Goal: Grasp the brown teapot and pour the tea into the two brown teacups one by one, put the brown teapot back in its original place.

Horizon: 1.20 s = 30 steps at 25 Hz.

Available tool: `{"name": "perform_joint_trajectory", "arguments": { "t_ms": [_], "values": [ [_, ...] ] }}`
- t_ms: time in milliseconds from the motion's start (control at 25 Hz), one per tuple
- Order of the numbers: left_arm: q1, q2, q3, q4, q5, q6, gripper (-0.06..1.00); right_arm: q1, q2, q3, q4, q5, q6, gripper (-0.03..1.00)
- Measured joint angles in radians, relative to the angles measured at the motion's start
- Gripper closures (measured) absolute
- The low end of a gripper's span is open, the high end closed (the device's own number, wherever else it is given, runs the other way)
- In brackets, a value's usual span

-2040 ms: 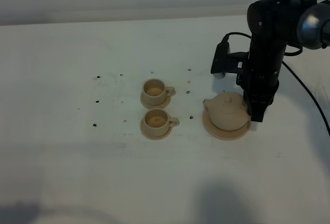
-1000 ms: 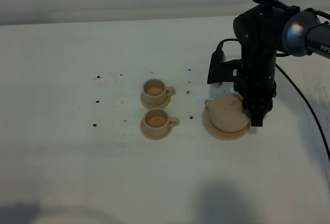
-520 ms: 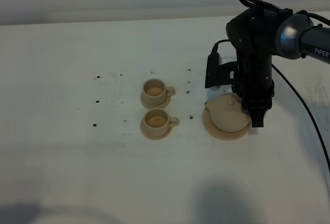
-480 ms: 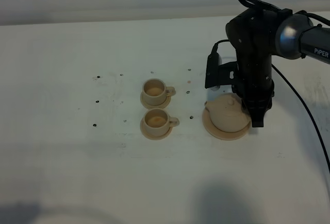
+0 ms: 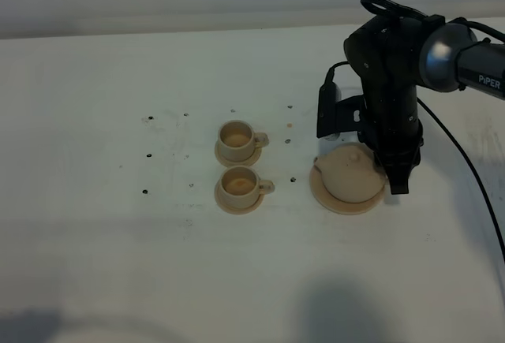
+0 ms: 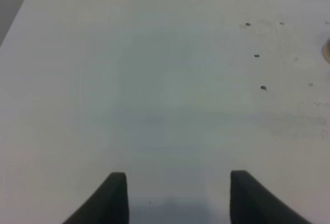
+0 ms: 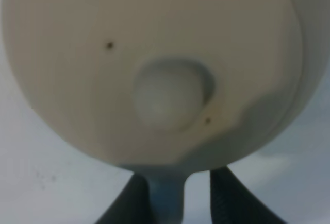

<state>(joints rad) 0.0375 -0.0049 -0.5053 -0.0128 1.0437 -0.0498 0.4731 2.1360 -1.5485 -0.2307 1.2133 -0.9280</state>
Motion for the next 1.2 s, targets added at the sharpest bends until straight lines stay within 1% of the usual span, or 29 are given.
{"name": "perform_joint_trajectory", "arguments": {
  "t_ms": [280,600,1200],
  "values": [
    [0.0,0.0,0.0,0.0,0.0,0.0,0.49,0.01,0.001,0.0,-0.038,0.001,0.001,0.61],
    [0.0,0.0,0.0,0.0,0.0,0.0,0.49,0.037,0.001,0.0,-0.075,0.0,-0.003,0.61],
    [0.0,0.0,0.0,0.0,0.0,0.0,0.49,0.073,0.006,0.0,-0.098,0.0,0.0,0.62]
  ]
}}
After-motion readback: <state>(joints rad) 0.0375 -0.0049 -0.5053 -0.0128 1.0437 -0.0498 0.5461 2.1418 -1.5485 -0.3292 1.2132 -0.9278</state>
